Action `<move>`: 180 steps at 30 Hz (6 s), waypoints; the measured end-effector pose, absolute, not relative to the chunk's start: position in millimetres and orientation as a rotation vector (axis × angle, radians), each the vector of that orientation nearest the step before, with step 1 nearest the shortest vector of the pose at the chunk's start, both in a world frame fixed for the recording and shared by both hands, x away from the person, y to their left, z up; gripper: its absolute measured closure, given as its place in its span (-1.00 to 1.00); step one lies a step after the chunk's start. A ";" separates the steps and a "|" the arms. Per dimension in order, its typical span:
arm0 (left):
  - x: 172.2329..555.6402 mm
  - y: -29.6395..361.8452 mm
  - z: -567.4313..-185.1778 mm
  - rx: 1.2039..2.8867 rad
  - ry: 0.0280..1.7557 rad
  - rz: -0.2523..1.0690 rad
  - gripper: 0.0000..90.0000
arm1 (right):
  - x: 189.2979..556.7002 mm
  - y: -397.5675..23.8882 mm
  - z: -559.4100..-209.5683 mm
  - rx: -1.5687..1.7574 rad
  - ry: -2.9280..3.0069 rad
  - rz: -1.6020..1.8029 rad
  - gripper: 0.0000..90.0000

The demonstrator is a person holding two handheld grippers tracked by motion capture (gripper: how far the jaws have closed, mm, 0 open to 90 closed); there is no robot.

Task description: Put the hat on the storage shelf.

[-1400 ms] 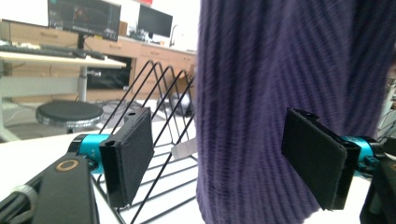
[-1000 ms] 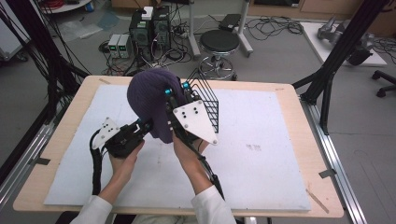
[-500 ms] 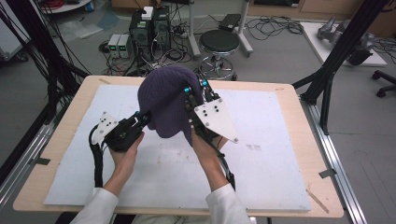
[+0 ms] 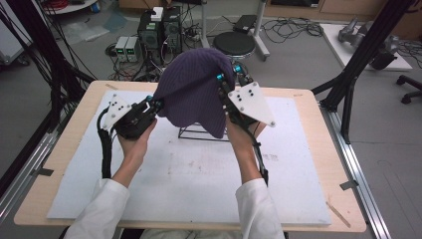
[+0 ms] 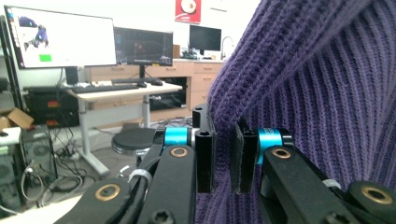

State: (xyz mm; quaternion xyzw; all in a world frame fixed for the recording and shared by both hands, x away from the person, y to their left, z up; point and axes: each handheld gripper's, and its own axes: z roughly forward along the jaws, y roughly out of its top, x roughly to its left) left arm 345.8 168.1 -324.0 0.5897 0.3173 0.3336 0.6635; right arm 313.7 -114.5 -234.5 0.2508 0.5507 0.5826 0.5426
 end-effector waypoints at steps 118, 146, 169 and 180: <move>390.6 153.3 -442.5 1.587 0.987 0.591 0.63 | 370.5 -147.2 -331.5 0.770 1.755 1.225 0.27; 350.5 177.4 -398.7 1.452 0.884 0.612 -0.20 | 336.8 -179.7 -304.4 0.824 1.613 1.291 -0.66; 300.5 235.6 -388.7 1.348 0.942 0.728 -0.38 | 288.5 -231.5 -322.7 1.092 1.396 1.241 -0.73; 286.4 266.7 -389.0 1.268 0.991 0.819 -0.39 | 272.7 -245.1 -338.6 1.141 1.362 1.224 -0.73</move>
